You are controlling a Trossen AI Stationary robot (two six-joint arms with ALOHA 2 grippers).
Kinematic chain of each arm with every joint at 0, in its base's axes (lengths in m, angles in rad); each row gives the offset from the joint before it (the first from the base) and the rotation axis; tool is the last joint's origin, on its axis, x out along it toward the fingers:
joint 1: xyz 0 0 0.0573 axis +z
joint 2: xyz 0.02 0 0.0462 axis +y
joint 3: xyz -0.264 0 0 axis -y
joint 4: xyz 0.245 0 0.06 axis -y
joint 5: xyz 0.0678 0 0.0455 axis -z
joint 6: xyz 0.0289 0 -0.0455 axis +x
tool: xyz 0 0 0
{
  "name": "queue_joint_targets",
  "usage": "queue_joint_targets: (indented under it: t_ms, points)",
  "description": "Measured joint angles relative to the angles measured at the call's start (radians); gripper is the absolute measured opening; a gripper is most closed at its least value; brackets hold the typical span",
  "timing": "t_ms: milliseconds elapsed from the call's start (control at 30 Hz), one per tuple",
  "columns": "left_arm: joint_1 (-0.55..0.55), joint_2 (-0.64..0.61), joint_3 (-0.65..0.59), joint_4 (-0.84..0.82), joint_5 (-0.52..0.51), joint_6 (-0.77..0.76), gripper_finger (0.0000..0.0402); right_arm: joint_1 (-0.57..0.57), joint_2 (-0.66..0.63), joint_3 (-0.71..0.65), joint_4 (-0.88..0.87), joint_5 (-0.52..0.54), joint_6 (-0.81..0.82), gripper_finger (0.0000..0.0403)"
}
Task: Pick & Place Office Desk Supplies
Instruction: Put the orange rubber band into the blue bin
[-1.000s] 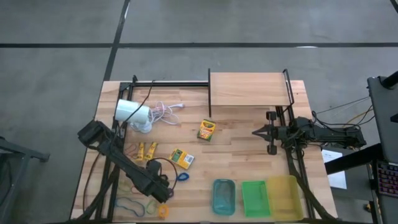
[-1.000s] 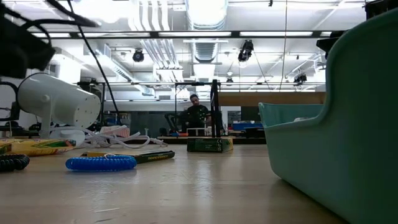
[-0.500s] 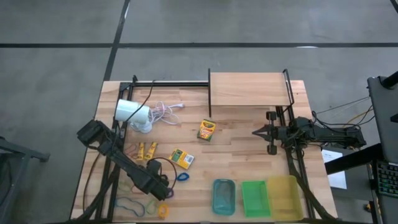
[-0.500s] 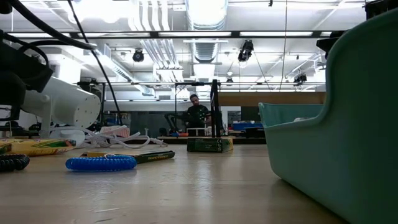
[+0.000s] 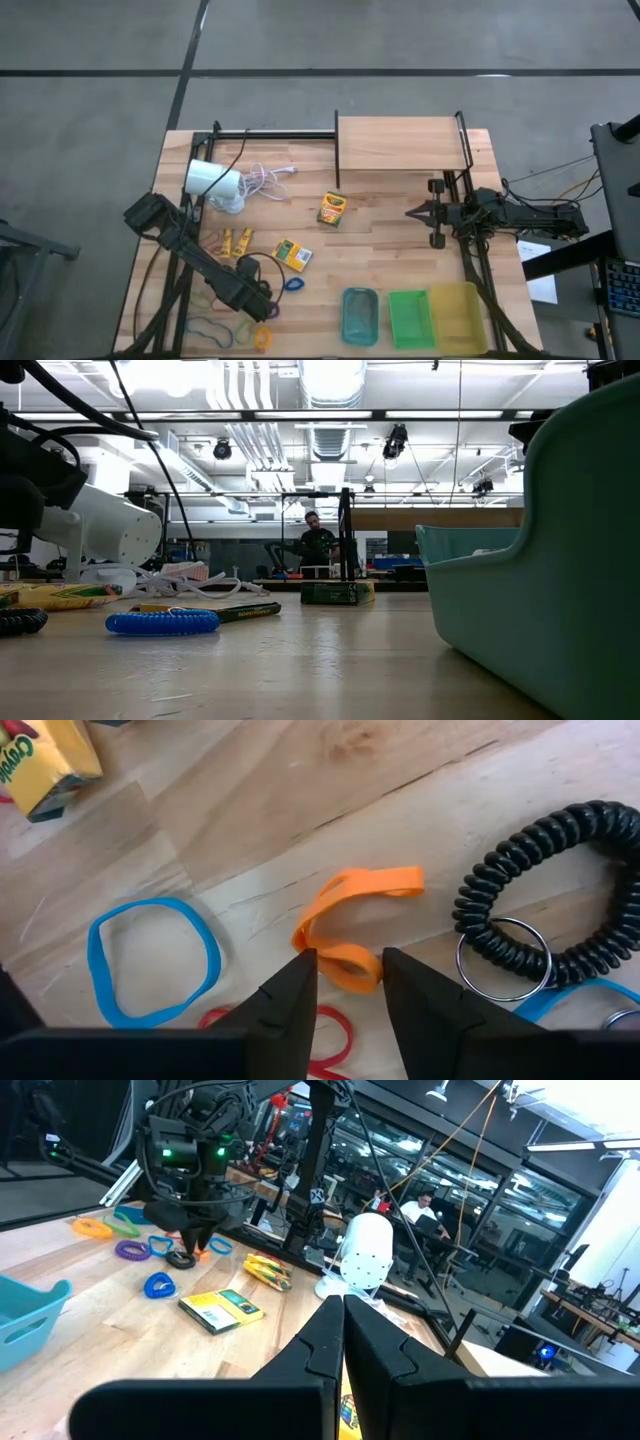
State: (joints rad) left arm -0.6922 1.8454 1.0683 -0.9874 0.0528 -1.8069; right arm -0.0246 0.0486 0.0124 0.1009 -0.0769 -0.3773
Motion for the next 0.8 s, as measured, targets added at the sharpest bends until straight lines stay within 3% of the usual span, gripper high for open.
queue_joint_targets:
  t_ms: [800]
  points:
    - [0.000,0.001,0.000,0.013,0.000,0.003,0.0117,0.000,0.000,0.000,0.000,0.000,0.000,0.0008]
